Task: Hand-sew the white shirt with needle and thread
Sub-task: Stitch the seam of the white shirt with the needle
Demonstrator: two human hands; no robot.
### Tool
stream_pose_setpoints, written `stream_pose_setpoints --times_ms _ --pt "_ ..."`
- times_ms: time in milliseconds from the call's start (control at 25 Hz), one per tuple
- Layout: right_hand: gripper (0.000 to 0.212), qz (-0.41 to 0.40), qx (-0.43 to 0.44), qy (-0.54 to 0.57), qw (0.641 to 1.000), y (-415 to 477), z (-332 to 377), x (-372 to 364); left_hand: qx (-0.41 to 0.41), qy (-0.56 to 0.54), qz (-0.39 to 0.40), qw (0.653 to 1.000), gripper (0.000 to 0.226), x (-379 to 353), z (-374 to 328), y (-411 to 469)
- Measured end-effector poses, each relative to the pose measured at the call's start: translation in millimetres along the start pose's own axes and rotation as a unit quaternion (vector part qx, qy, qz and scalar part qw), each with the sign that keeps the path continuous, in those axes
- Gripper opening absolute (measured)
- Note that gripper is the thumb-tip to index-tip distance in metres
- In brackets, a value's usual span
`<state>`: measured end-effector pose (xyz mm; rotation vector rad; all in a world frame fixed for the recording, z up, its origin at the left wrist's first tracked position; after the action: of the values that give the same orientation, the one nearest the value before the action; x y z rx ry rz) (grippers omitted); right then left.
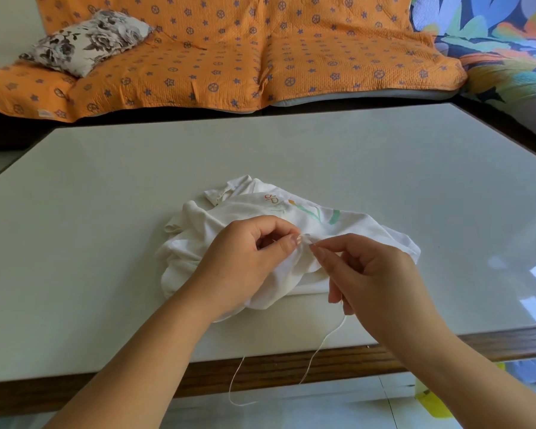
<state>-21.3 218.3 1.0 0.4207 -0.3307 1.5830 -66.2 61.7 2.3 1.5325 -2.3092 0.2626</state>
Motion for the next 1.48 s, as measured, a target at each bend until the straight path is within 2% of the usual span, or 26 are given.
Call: stream_pose_setpoints --times_ms 1280,1480 --pt "0.010 0.008 -0.006 0.021 1.000 3.0 -0.3 -3.1 -0.010 -0.012 0.014 1.000 0.010 -1.8 -0.6 -1.0" --pt "0.011 0.008 -0.002 0.024 1.000 2.2 1.3 -3.8 -0.035 0.020 -0.004 0.999 0.014 -3.7 -5.7 -2.3"
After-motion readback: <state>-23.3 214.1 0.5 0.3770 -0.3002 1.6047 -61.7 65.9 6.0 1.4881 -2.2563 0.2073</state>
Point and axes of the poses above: each hand's wrist, its own y-axis towards the middle knuckle, its own x-axis out of the back of the hand, z = x × y, the point moved 7 cm from there along y, towards the middle knuckle, and after that the axes turned 8 degrees about z, right-handed, at the moved point
